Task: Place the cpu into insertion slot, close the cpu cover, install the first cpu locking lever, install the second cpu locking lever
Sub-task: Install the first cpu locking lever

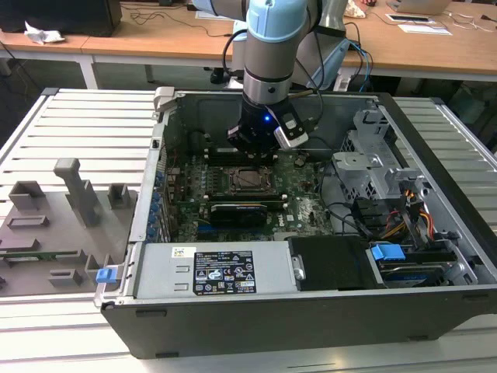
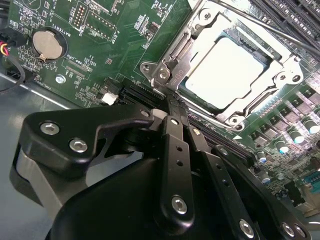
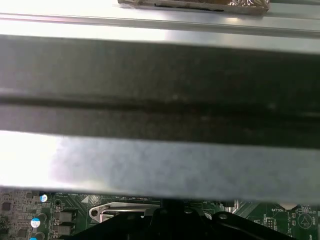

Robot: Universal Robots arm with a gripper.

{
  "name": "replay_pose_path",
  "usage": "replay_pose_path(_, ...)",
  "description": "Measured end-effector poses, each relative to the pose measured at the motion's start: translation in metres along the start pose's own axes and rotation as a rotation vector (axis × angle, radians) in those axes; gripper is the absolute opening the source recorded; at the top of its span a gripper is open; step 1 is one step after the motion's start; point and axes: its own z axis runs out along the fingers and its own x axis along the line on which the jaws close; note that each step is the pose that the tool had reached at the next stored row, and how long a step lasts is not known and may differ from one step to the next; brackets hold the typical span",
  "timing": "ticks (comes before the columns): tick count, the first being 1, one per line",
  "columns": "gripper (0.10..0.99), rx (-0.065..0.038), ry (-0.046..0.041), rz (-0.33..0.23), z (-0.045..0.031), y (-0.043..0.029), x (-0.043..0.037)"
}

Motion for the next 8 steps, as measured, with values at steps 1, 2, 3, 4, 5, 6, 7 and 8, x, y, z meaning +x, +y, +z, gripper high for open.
replay_pose_path(1,0.106,0.000,-0.0001,0.000,0.0002,0.0000,0.0000)
replay_pose_path(2,0.106,0.000,-0.0001,0.000,0.0003,-0.0001,0.0000)
replay_pose_path(3,0.106,0.000,-0.0001,0.000,0.0003,-0.0001,0.0000)
replay_pose_path(4,0.106,0.000,-0.0001,0.000,0.0004,0.0000,0.0000)
replay_pose_path(5,0.106,0.000,-0.0001,0.000,0.0004,0.0000,0.0000)
replay_pose_path(6,0.106,0.000,-0.0001,0.000,0.0005,0.0000,0.0000)
replay_pose_path(7,0.106,0.000,-0.0002,0.000,0.0005,0.0000,0.0000)
replay_pose_path(8,0.106,0.000,-0.0002,0.000,0.0005,0.0000,-0.0001)
